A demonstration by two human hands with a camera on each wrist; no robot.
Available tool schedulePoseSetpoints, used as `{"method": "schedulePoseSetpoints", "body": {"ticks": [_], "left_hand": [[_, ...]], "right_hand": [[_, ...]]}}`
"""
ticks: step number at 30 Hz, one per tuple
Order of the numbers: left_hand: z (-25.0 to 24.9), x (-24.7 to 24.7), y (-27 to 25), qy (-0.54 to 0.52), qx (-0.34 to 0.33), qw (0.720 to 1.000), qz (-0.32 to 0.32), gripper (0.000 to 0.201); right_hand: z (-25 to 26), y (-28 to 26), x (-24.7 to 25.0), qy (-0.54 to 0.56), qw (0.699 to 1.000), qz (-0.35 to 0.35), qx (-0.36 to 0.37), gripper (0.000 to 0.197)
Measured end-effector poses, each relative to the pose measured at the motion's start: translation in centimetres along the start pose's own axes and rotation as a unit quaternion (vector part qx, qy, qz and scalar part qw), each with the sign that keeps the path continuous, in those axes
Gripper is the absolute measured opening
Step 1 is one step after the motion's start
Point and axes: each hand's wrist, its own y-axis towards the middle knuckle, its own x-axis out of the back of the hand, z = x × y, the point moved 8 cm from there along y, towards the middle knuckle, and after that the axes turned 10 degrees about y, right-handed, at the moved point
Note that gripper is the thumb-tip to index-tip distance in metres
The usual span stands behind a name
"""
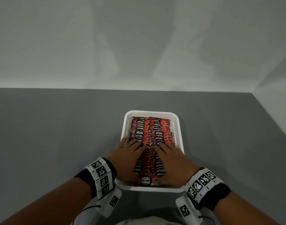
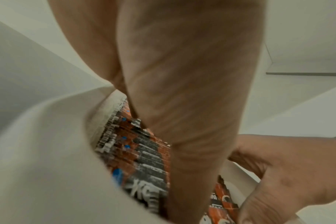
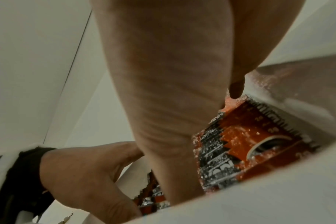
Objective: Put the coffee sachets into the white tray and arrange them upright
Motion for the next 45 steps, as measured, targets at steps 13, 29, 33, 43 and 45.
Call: {"method": "schedulePoseSetpoints", "body": {"ticks": [13, 29, 33, 43, 45], "left_hand": [[4.5, 2.0, -1.4, -0.173, 0.139, 0.967, -0.124, 0.081], [8.7, 0.9, 1.8, -0.374, 0.268, 0.868, -0.188, 0.036], [9.3, 1.1, 2.5, -0.373, 0.280, 0.867, -0.176, 0.033], [9.1, 1.5, 2.2, -0.387, 0.263, 0.866, -0.179, 0.029], [10.0, 0.9, 1.7, -0.409, 0.291, 0.846, -0.181, 0.035]], "right_hand": [[-2.6, -1.0, 4.4, 0.121, 0.981, -0.139, -0.065, 0.076], [-7.7, 2.4, 7.7, 0.250, 0.922, -0.210, -0.208, 0.013], [-8.2, 3.5, 7.9, 0.245, 0.921, -0.216, -0.214, 0.011], [-8.5, 3.9, 7.4, 0.252, 0.926, -0.199, -0.201, 0.012], [-8.6, 3.5, 7.6, 0.243, 0.922, -0.236, -0.187, 0.016]]}}
